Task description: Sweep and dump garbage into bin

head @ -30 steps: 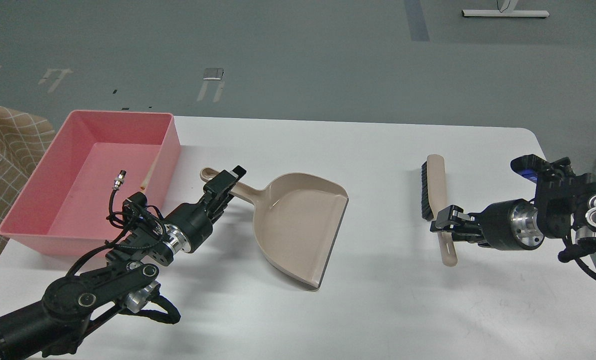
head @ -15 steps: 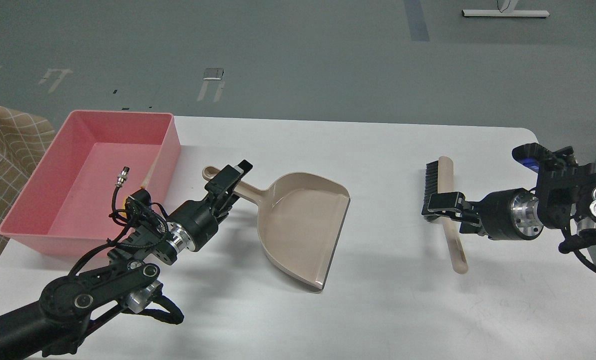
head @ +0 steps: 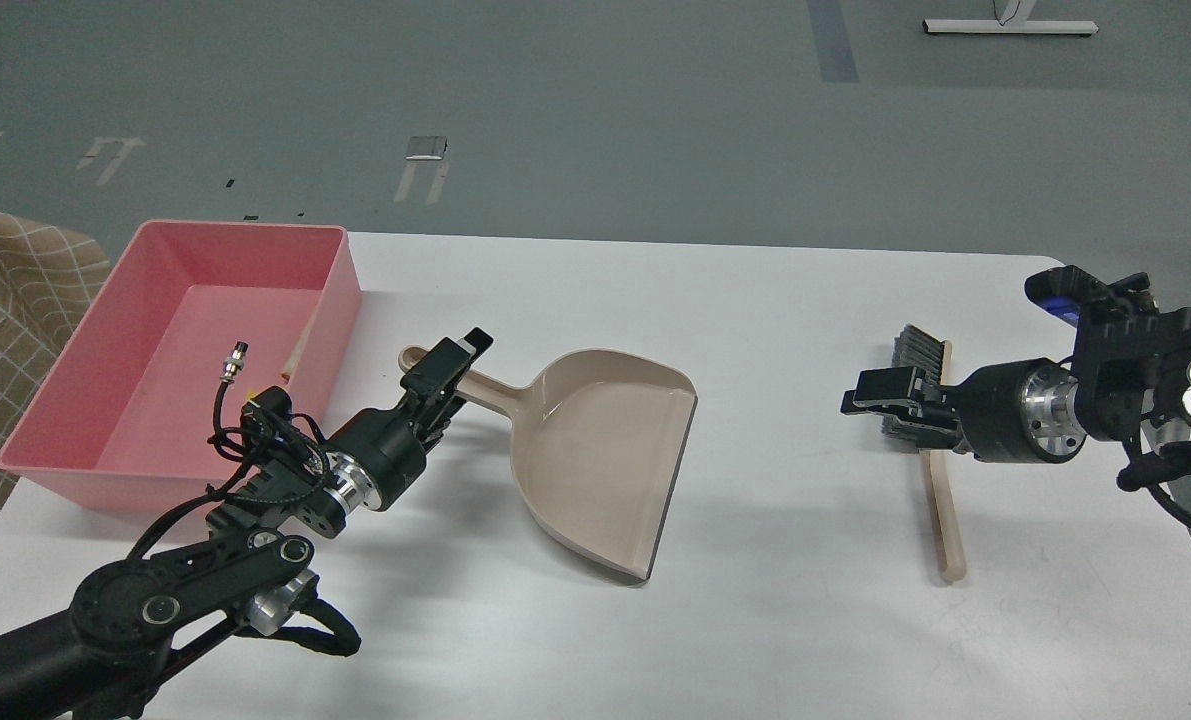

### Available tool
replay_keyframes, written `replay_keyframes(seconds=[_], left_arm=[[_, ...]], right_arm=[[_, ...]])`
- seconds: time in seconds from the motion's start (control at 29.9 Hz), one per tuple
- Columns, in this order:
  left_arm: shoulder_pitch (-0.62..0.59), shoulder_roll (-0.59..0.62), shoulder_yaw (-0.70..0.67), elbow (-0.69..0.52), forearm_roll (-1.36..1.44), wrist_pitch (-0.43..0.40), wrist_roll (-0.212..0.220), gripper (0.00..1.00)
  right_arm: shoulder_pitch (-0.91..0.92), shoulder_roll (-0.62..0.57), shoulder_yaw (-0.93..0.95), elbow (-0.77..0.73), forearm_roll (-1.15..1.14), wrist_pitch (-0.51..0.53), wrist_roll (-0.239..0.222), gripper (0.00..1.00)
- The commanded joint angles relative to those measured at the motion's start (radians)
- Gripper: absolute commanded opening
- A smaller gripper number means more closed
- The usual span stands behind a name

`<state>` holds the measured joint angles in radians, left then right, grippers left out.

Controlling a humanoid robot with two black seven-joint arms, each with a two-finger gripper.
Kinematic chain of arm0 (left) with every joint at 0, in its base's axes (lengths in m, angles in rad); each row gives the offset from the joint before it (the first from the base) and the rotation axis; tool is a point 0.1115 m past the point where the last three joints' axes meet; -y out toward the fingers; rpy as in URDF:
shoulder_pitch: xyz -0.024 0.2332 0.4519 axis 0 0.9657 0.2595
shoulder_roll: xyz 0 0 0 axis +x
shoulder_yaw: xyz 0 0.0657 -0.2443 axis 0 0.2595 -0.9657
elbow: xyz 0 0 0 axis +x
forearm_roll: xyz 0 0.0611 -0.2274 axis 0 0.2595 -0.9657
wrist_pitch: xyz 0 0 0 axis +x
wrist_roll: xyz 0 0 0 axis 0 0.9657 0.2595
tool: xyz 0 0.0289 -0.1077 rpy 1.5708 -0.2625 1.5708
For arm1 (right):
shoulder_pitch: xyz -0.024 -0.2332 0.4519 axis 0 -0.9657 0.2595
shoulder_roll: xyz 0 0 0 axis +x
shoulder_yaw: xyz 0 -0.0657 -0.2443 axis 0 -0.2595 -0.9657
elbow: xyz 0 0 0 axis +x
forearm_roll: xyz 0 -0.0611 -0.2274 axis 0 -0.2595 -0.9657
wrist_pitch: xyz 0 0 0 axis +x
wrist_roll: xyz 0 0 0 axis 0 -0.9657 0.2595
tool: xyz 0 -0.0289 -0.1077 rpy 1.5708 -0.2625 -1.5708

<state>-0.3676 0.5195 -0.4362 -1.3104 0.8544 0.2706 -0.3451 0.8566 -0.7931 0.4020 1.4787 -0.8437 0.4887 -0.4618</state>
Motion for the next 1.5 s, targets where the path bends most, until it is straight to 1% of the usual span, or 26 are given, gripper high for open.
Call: replay_keyframes(seconds=[0.0,0.23,0.33,0.5,0.64,0.84,0.97,1.1,1.3,1.47], left_arm=[[0.016,-0.003,0.001,0.002,0.002,0.009,0.018,0.98],[0.032,-0.004,0.002,0.002,0.006,0.039,0.041,0.98],[0.041,-0.004,0.002,0.002,0.015,0.071,0.069,0.98],[0.041,0.008,0.004,-0.010,0.018,0.119,0.072,0.98],[0.044,0.046,0.039,-0.032,0.018,0.174,0.074,0.98],[0.049,0.099,0.043,-0.079,0.018,0.218,0.074,0.98],[0.049,0.116,0.043,-0.085,0.018,0.218,0.074,0.98],[0.076,0.142,0.045,-0.124,0.020,0.218,0.074,0.98],[0.102,0.171,0.045,-0.150,0.020,0.218,0.072,0.98],[0.108,0.207,0.047,-0.187,0.020,0.218,0.072,0.98]], right_arm=[[0.004,0.002,0.001,0.000,0.000,0.000,0.000,0.98],[0.010,0.002,0.006,0.002,0.003,0.000,0.000,0.98],[0.012,0.000,0.023,0.002,0.005,0.000,0.000,0.98],[0.029,0.002,0.023,0.000,0.005,0.000,0.000,0.97],[0.032,0.002,0.024,0.000,0.005,0.000,0.000,0.97],[0.032,0.002,0.035,-0.002,0.005,0.000,0.000,0.97],[0.032,0.003,0.035,-0.003,0.005,0.000,0.000,0.97],[0.036,0.003,0.035,-0.005,0.003,0.000,0.000,0.97],[0.045,0.014,0.035,-0.008,0.003,0.000,0.000,0.97],[0.053,0.023,0.035,-0.008,0.002,0.000,0.000,0.97]])
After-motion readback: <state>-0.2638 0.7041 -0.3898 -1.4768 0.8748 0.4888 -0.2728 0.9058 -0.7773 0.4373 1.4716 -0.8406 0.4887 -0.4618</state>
